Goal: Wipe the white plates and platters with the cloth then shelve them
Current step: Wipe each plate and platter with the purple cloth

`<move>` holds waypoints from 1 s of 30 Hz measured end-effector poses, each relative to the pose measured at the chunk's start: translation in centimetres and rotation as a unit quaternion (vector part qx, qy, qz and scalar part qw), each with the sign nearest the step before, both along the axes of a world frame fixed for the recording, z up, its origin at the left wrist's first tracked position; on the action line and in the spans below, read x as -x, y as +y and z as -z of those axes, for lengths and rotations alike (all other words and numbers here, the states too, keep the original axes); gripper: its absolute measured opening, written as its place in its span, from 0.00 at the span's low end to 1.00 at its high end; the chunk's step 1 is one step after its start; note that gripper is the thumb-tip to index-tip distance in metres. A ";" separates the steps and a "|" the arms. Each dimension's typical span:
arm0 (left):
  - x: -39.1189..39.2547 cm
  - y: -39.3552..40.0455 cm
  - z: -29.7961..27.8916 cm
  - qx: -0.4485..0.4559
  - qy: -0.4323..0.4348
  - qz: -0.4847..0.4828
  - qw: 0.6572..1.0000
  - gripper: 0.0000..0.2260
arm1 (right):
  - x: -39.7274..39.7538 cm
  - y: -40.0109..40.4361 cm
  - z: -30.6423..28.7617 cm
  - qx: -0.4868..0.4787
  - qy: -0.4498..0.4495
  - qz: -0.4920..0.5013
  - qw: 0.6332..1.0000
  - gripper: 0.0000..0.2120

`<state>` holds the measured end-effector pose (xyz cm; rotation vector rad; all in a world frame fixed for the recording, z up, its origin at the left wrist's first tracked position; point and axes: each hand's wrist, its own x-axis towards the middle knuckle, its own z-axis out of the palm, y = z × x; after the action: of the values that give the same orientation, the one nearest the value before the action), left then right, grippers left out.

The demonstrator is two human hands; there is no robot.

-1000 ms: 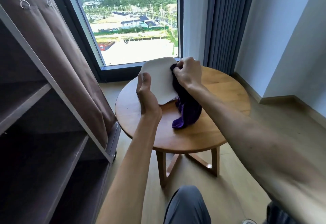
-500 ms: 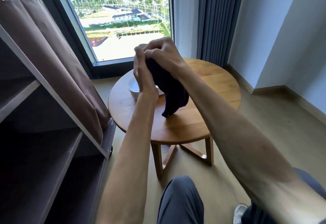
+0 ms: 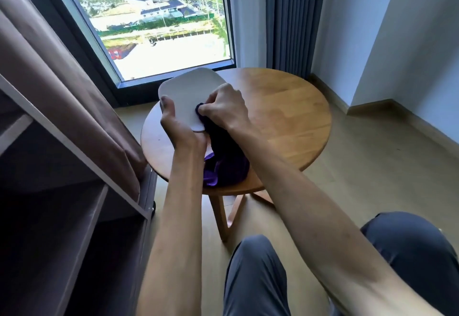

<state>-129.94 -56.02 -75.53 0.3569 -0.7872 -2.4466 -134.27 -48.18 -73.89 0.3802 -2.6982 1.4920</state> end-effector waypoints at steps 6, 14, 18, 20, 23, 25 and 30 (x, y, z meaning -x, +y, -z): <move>-1.3 0.7 0.5 0.103 -0.029 -0.009 0.994 0.20 | 3.1 1.8 0.2 -0.027 0.045 0.118 0.992 0.07; -0.1 2.2 -0.1 0.221 -0.033 -0.028 0.974 0.17 | 3.0 -0.1 -3.4 0.045 0.152 0.002 0.987 0.06; 1.1 0.6 0.0 0.161 -0.004 0.025 0.987 0.25 | 0.9 -0.7 -3.6 0.146 0.117 -0.163 0.969 0.06; 1.3 -0.2 0.0 0.091 0.001 0.027 0.996 0.24 | 0.8 -0.4 -3.1 0.178 0.036 -0.223 0.958 0.11; 1.9 -1.6 -0.1 0.016 -0.032 -0.047 0.998 0.19 | 1.2 0.9 -1.8 0.190 -0.057 -0.309 0.930 0.29; 2.4 -1.9 -0.4 -0.011 -0.032 -0.089 0.995 0.20 | 0.9 1.1 -0.9 0.180 -0.019 -0.303 0.936 0.36; 3.2 -1.9 -0.8 -0.080 0.002 -0.116 0.990 0.21 | 0.8 0.0 0.4 0.003 0.170 0.042 0.985 0.25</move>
<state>-133.10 -57.90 -74.73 0.4759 -0.5159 -2.2944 -135.07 -48.21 -74.27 0.4654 -2.4108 1.2782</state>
